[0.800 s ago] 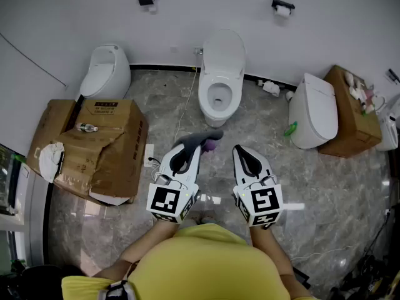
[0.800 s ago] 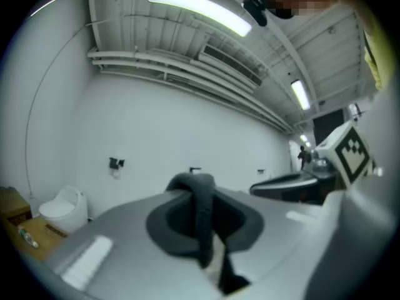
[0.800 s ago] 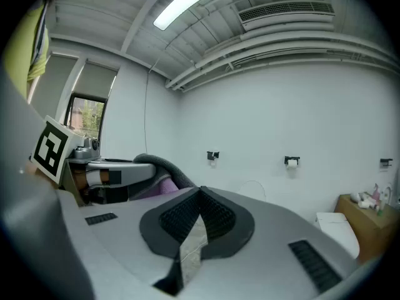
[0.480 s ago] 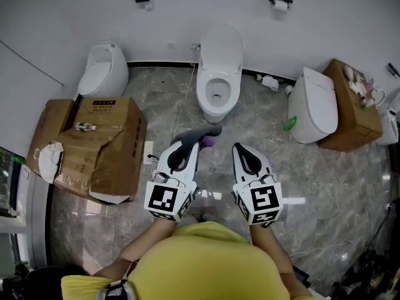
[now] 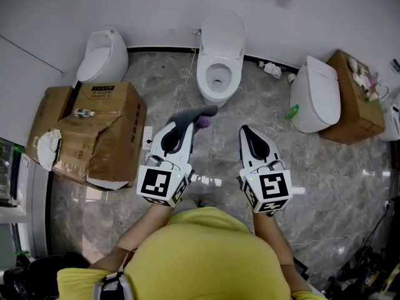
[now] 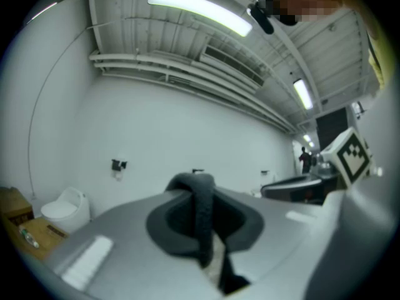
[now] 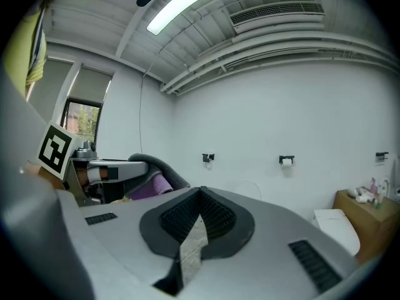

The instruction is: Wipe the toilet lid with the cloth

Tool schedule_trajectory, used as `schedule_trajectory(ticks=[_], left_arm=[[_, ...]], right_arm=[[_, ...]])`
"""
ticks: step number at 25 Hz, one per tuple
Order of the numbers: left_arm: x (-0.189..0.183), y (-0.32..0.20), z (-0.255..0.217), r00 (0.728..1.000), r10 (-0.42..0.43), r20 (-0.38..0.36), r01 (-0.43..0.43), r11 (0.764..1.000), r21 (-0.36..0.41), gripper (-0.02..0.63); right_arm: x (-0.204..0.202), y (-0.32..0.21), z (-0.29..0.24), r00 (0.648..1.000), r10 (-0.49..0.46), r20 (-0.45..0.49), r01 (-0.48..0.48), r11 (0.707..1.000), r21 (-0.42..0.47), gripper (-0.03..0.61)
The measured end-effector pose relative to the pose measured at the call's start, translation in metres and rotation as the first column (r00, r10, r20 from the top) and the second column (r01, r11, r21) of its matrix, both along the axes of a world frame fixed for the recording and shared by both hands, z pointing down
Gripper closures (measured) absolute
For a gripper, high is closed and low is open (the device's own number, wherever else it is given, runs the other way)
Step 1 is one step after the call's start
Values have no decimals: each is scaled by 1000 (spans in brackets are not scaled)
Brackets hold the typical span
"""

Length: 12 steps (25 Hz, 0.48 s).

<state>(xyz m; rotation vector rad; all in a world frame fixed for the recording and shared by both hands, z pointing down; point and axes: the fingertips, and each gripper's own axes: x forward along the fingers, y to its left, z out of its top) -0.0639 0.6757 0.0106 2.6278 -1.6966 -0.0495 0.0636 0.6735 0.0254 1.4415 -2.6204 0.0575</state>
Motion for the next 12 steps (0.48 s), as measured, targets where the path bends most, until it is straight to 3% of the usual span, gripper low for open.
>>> schedule_trajectory(ticks=[12], left_arm=[[2,-7,8,998,-54,-17,54,999,-5,592]], right_arm=[[12,-9,11,999,-33,-3,33,999,-6,563]])
